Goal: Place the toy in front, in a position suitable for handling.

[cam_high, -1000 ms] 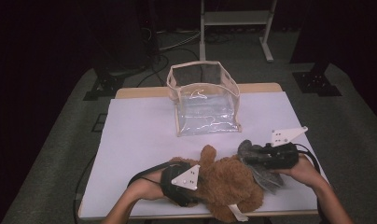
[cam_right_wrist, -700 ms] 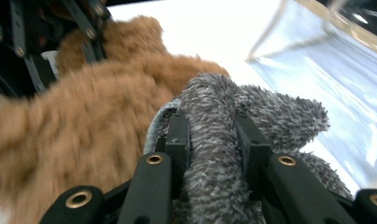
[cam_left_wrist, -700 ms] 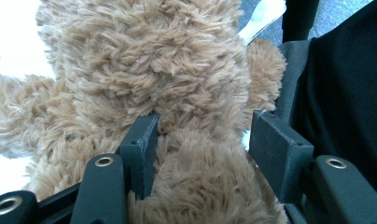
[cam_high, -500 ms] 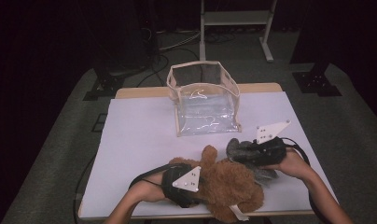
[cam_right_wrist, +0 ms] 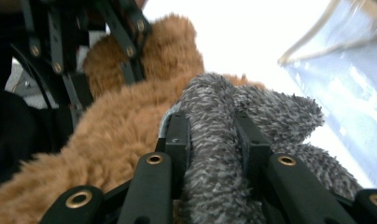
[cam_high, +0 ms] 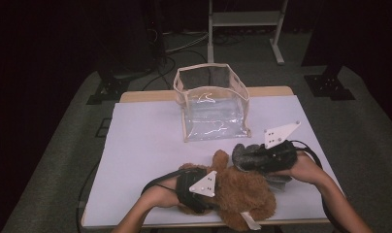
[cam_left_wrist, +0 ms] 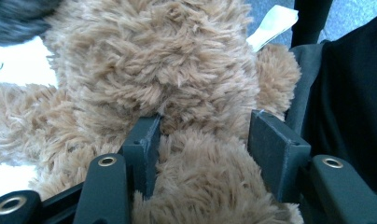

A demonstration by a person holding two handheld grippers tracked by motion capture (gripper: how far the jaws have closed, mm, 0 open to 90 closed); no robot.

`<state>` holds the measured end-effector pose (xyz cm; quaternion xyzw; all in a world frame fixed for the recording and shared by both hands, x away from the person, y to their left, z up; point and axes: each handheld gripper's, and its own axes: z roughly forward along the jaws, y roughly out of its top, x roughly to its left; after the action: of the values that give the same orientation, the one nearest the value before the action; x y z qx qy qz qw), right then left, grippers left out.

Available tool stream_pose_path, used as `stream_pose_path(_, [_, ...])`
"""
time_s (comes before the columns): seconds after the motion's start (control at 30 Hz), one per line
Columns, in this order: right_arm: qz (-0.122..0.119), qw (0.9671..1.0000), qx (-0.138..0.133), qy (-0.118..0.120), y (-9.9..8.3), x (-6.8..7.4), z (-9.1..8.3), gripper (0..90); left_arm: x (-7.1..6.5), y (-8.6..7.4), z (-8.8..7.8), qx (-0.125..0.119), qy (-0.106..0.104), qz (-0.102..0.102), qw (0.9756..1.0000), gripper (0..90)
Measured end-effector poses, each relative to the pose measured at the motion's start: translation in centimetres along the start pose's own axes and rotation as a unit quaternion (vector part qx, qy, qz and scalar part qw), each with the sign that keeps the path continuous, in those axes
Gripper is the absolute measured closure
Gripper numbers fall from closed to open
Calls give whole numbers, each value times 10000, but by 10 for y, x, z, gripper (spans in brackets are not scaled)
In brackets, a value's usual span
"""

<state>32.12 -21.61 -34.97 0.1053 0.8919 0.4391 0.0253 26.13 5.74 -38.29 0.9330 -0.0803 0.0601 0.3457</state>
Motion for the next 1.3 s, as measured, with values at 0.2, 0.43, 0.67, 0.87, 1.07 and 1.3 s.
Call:
stream_pose_path(0.2, [95,9998,76,-180,-3,-1,-17,703,3,6,7,103,79,73,9999,447])
stream_pose_path(0.43, [-209,9997,81,99,17,15,-1,701,5,10,8,182,69,61,9998,445])
stream_pose_path(0.67, [139,9999,4,87,-7,15,1,707,10,6,-13,-179,160,-243,9994,386])
stream_pose_path(0.87, [105,9999,-52,-35,-17,20,-3,709,13,-9,-36,-175,409,-504,9977,331])
stream_pose_path(1.07, [110,9999,-43,-125,-21,24,-7,709,6,-22,-51,-203,458,-629,9968,320])
stream_pose_path(1.3, [-44,9998,-66,-193,-10,25,-11,707,3,-34,-52,-153,464,-777,9958,339])
